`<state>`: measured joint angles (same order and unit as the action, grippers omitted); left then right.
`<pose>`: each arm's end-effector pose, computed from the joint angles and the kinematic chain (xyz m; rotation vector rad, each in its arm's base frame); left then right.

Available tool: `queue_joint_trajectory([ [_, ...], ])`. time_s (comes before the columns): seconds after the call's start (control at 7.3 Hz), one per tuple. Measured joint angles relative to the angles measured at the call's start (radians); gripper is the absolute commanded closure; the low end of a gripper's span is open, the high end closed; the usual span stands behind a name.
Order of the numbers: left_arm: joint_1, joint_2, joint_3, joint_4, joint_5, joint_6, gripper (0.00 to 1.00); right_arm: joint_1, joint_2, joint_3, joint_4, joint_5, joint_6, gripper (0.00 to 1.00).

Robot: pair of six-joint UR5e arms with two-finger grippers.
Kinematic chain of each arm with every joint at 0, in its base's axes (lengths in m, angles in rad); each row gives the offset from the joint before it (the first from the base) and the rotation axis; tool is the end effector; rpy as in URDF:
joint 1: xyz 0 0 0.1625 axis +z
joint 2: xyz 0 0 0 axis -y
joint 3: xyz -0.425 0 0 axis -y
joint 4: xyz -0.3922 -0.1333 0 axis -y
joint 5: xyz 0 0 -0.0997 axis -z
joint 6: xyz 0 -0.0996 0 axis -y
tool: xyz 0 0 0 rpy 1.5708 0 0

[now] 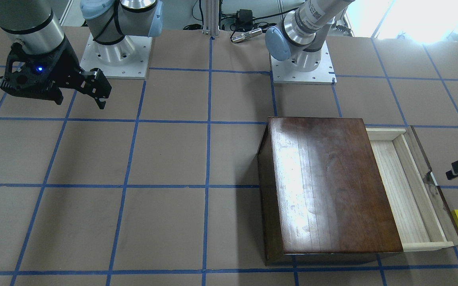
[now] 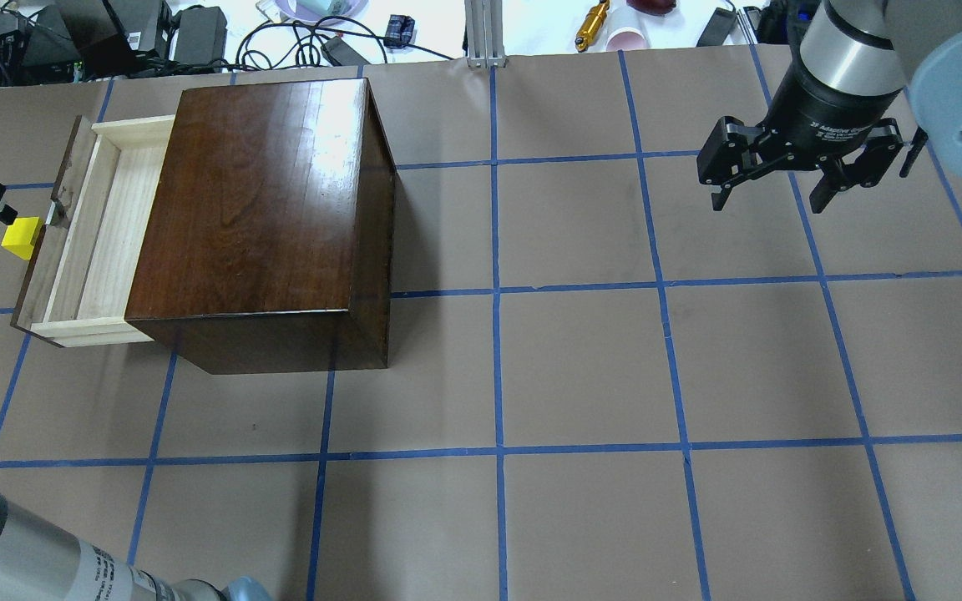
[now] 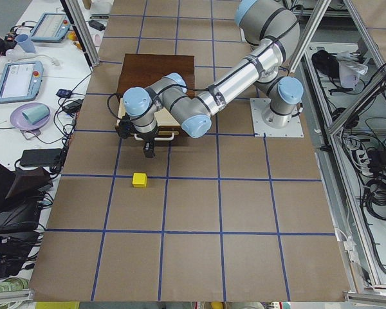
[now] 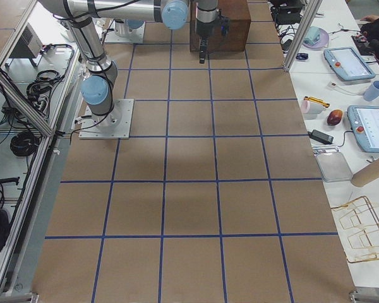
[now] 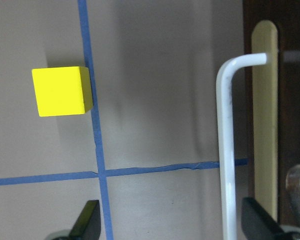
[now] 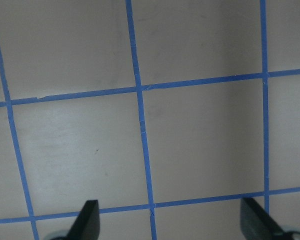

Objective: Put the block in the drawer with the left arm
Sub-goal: 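Release the handle and lower the left gripper over the yellow cube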

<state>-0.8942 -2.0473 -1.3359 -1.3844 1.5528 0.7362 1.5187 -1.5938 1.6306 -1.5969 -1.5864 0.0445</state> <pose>0.3141 -0.6068 0.3414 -0.0914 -3.0904 -0.0469 0.1065 -0.4870 0.4723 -0.1508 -3.1223 -0.0168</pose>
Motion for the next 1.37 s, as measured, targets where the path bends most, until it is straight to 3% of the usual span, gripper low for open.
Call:
queue_joint_trajectory([
  [0.82,0.043,-0.165,0.140,0.025,0.008,0.031,0.00,0.000,0.000,0.000,0.000,0.000,0.000,0.00],
  [1.37,0.043,-0.243,0.157,0.085,-0.004,0.024,0.00,0.000,0.000,0.000,0.000,-0.001,0.000,0.00],
])
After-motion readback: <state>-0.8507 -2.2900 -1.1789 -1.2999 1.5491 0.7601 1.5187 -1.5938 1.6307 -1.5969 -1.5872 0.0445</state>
